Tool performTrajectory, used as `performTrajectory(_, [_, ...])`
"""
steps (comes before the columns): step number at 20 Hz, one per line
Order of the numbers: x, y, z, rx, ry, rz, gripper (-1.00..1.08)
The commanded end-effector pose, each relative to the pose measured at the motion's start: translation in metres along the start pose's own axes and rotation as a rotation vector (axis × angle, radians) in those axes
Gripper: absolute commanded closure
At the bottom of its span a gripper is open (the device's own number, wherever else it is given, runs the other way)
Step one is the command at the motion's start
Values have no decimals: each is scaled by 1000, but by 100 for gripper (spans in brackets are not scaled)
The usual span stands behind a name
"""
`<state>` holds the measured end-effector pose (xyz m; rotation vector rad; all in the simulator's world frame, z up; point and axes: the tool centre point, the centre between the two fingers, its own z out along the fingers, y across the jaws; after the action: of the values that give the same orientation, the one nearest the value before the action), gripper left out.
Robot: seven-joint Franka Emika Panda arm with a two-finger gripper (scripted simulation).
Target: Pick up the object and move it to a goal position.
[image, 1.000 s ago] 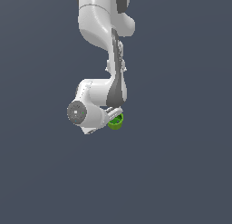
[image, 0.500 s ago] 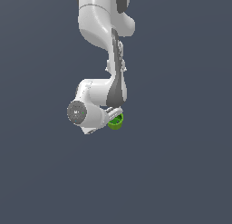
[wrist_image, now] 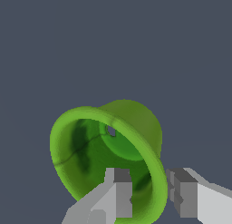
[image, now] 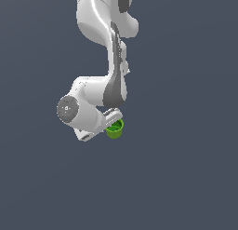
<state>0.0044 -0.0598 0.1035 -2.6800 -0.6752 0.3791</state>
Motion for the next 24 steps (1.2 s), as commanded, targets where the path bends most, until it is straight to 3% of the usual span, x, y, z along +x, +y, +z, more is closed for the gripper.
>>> performTrajectory(1, [8,8,-27,-34,52,-13,108])
performTrajectory(12, [32,39,-208,-252,394,-105,108])
performTrajectory(18, [20,39,-305,-366,575,-153,108])
performTrajectory(24, [-9,30,-395,-475,750,-199,108])
